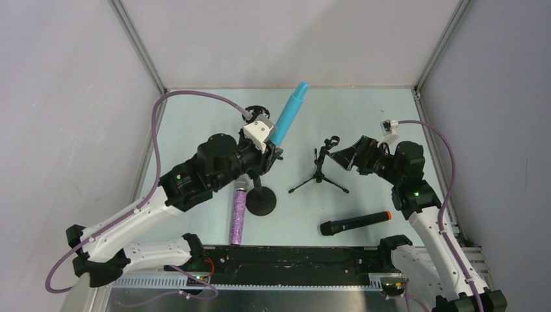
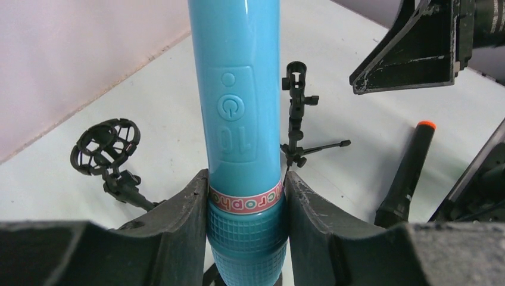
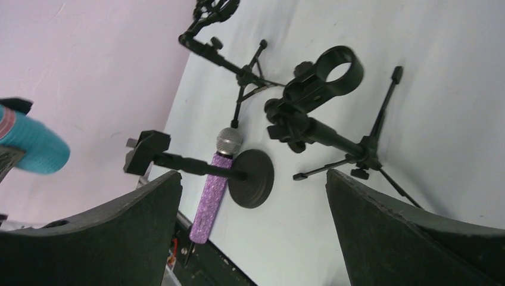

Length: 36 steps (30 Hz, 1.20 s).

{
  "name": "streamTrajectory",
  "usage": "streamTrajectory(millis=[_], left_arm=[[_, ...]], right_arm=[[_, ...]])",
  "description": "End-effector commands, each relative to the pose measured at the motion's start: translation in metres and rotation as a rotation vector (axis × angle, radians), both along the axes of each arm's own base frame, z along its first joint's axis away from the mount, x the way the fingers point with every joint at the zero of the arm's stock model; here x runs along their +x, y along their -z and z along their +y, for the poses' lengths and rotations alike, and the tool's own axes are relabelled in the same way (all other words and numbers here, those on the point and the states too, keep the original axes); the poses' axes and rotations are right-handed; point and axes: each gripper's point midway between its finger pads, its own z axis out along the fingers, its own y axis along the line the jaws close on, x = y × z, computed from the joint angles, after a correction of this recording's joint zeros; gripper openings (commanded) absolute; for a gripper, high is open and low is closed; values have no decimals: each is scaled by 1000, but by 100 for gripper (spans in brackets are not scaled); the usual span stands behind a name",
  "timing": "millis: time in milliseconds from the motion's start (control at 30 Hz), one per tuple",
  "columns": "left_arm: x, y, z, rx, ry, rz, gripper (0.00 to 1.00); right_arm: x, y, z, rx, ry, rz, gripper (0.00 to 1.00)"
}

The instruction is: Attach the microphones to the stand

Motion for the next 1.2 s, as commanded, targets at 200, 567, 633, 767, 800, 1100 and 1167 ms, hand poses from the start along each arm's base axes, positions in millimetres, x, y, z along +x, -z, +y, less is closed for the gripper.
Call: streamTrajectory(millis=[200, 567, 633, 767, 800, 1100, 1167], left_arm=[[25, -33, 1, 126, 83, -251, 0], [20, -23, 19, 350, 166, -617, 0], [11, -17, 19, 415, 239, -714, 0], [-15, 5, 15, 597, 428, -989, 0], [-18, 4, 17, 643, 441, -1066, 0], [-13, 45, 14, 1119, 492, -1351, 0], [-11, 46, 14, 1230, 492, -1407, 0]], right_arm=[[-14, -21, 32, 15, -248, 12, 96], [-24, -45, 50, 53, -379, -43, 96], [-26, -48, 54, 68, -408, -43, 97], [-30, -49, 58, 77, -449, -49, 97], [-32, -50, 60, 82, -466, -53, 97], [-44, -62, 70, 117, -584, -103, 97], [-52, -67, 74, 129, -637, -128, 97]])
